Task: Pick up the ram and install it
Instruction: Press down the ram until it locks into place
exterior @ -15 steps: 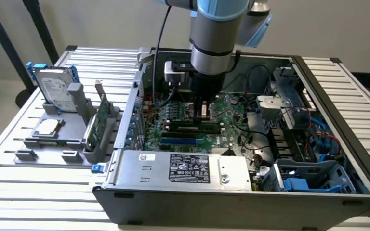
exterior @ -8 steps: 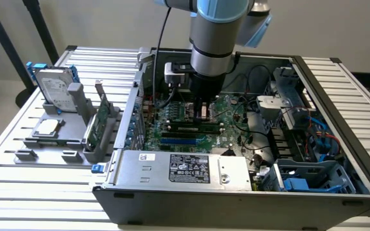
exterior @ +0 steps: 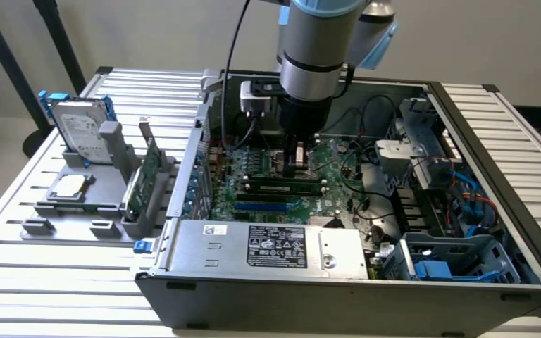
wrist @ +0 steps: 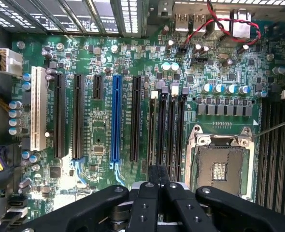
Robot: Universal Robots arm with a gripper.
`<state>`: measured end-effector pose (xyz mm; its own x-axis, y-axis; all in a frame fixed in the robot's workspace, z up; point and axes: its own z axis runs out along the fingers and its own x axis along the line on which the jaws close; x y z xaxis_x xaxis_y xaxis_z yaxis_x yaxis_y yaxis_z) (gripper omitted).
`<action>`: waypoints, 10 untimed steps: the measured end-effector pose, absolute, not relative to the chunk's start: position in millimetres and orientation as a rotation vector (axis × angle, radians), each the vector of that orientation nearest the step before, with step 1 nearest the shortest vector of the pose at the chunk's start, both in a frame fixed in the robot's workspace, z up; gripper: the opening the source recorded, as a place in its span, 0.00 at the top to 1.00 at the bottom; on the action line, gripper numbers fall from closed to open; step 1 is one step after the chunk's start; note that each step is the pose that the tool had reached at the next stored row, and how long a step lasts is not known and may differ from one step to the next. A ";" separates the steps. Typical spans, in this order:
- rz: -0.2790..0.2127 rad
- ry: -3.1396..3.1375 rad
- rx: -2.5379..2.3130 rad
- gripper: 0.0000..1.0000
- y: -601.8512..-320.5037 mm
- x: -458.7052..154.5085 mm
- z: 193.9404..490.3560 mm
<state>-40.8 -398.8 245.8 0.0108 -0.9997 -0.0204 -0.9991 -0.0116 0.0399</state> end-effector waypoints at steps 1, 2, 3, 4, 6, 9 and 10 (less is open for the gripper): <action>-0.067 -2.199 2.223 0.89 -398.8 -40.8 245.8; -0.067 -2.199 2.223 0.89 -398.8 -40.8 245.8; -0.066 -2.198 2.223 0.89 -398.9 -40.8 245.9; -0.066 -2.199 2.223 0.89 -398.8 -40.8 245.8; -0.066 -2.198 2.223 0.89 -398.8 -40.8 245.8; -0.066 -2.198 2.223 0.89 -398.9 -40.8 245.9; -0.066 -2.199 2.223 0.89 -398.8 -40.8 245.8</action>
